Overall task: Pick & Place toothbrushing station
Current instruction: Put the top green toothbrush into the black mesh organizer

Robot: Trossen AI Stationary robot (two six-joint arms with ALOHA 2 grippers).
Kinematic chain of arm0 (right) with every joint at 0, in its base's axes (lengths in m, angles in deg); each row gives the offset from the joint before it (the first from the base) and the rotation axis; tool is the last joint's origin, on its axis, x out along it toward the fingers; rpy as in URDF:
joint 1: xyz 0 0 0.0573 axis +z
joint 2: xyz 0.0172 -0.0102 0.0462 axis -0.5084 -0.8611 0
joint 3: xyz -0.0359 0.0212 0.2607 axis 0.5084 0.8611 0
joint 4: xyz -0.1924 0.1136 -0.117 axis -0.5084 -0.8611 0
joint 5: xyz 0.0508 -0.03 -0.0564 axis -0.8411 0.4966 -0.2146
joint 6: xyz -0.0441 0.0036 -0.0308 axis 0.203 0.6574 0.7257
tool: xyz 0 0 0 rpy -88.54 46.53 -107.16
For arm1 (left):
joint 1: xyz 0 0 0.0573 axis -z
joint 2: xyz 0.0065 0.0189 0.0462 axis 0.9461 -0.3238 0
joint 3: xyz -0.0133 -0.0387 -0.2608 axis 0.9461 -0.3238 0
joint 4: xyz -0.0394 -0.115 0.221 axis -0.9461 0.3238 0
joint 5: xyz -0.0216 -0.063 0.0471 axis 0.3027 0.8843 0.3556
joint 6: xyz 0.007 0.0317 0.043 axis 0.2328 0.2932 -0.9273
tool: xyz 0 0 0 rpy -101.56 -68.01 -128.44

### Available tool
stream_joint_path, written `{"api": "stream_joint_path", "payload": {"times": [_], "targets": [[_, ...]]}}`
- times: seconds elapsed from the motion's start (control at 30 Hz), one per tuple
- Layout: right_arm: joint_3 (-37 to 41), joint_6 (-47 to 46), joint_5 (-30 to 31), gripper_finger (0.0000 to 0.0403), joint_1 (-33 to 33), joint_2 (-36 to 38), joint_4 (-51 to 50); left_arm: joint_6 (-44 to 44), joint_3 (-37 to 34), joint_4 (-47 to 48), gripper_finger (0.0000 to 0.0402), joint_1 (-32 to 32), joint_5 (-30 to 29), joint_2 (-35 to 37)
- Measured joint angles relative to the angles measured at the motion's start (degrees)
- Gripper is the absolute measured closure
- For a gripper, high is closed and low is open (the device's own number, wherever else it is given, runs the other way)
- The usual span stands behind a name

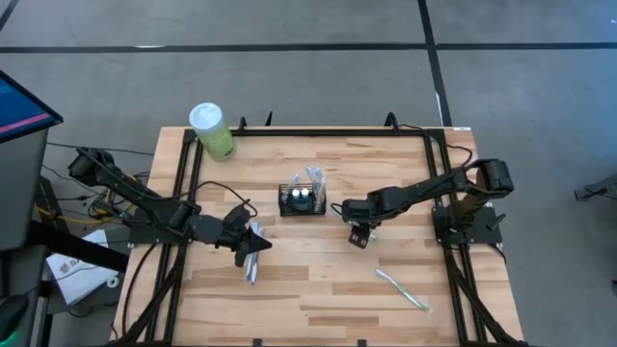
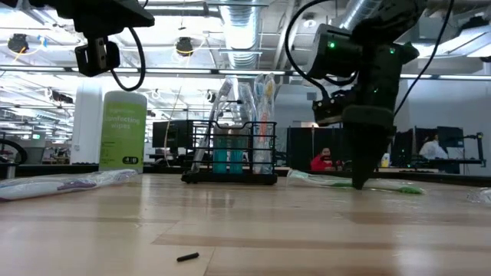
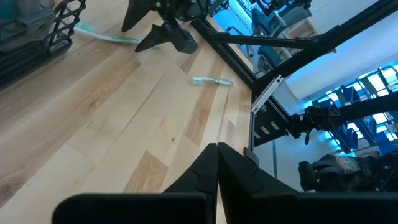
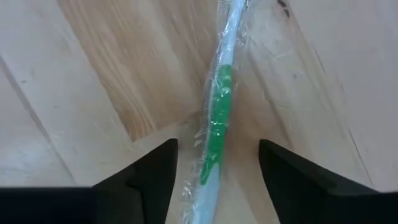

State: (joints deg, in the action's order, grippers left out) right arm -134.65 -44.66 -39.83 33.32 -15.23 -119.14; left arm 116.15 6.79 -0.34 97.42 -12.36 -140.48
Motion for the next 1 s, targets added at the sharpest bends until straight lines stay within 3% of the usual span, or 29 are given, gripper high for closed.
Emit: {"api": "stream_joint_path", "payload": {"times": [0.43, 0.77, 1.0], "targets": [[-0.1, -0.1, -0.5, 0.0294, -0.4, -0.5, -0.4, -0.1, 0.0, -0.4, 0.0401, 0.3, 0.0, 0.0], [-0.1, -0.2, -0.9, 0.0339, -0.3, -0.6, 0.0, -0.1, 0.0, -0.4, 0.0401, 0.3, 0.2, 0.0], [0.0, -2.1, -2.2, 0.0391, -0.2, -0.6, 0.1, -0.1, 0.0, -0.5, 0.0401, 0.3, 0.2, 0.0]]}}
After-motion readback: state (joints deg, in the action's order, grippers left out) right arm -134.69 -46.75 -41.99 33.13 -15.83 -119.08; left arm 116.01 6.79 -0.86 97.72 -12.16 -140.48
